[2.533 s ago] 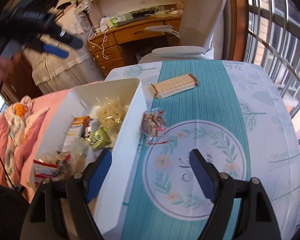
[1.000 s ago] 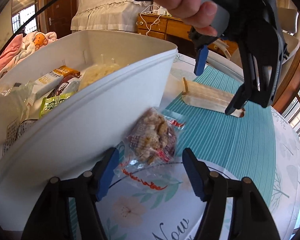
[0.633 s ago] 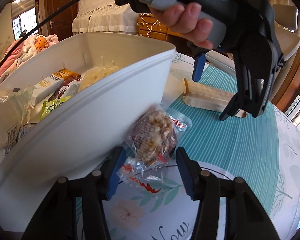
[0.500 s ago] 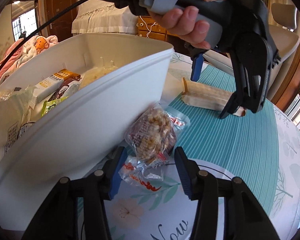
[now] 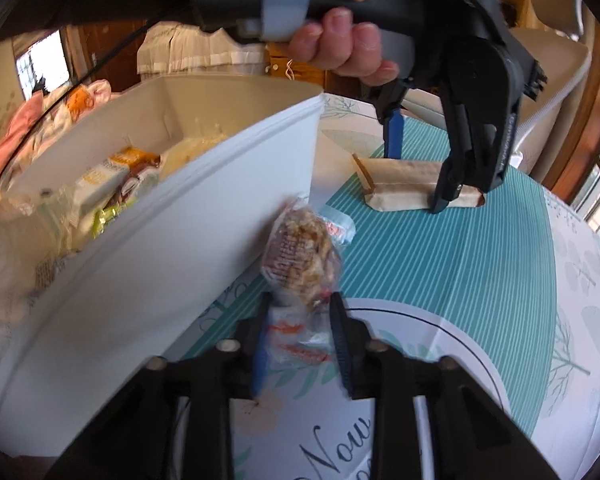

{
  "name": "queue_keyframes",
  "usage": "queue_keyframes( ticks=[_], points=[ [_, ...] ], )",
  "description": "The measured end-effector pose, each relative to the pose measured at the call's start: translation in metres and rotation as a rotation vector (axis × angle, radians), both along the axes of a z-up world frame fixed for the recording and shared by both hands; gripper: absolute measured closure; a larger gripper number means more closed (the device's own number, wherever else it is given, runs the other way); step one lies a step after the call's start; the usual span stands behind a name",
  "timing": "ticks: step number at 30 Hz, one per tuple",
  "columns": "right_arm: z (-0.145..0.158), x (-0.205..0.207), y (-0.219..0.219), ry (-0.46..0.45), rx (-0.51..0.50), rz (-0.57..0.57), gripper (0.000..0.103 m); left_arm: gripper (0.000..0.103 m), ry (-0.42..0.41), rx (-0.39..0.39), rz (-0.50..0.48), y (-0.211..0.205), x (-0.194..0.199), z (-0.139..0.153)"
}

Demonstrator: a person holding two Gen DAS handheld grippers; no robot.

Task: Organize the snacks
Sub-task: 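Grasp wafer bar with left gripper while right gripper grasps nut bag, then carry wafer bar with left gripper while right gripper carries nut bag over tray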

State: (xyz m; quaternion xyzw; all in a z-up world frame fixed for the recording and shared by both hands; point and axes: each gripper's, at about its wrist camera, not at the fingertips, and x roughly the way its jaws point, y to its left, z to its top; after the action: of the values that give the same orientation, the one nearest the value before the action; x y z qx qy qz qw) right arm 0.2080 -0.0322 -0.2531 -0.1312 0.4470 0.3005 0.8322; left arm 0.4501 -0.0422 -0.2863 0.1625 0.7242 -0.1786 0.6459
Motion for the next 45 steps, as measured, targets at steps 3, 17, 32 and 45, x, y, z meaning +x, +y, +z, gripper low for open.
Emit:
queue_keyframes(
  ticks=[3,17,32,45],
  points=[
    [0.002,0.001,-0.005,0.042,0.034,-0.041,0.078,0.045,-0.004,-0.009,-0.004,0.001,-0.005,0.005],
    [0.019,-0.012,-0.046,0.171,0.144,-0.223,0.079,0.050,-0.032,-0.111,0.013,0.018,-0.017,0.070],
    [0.079,-0.048,-0.049,0.104,0.211,-0.288,0.078,0.049,-0.107,-0.171,0.118,0.065,-0.098,0.170],
    [0.120,-0.082,0.002,0.041,0.264,-0.320,0.078,0.049,-0.140,-0.138,0.246,0.173,-0.177,0.196]
  ],
)
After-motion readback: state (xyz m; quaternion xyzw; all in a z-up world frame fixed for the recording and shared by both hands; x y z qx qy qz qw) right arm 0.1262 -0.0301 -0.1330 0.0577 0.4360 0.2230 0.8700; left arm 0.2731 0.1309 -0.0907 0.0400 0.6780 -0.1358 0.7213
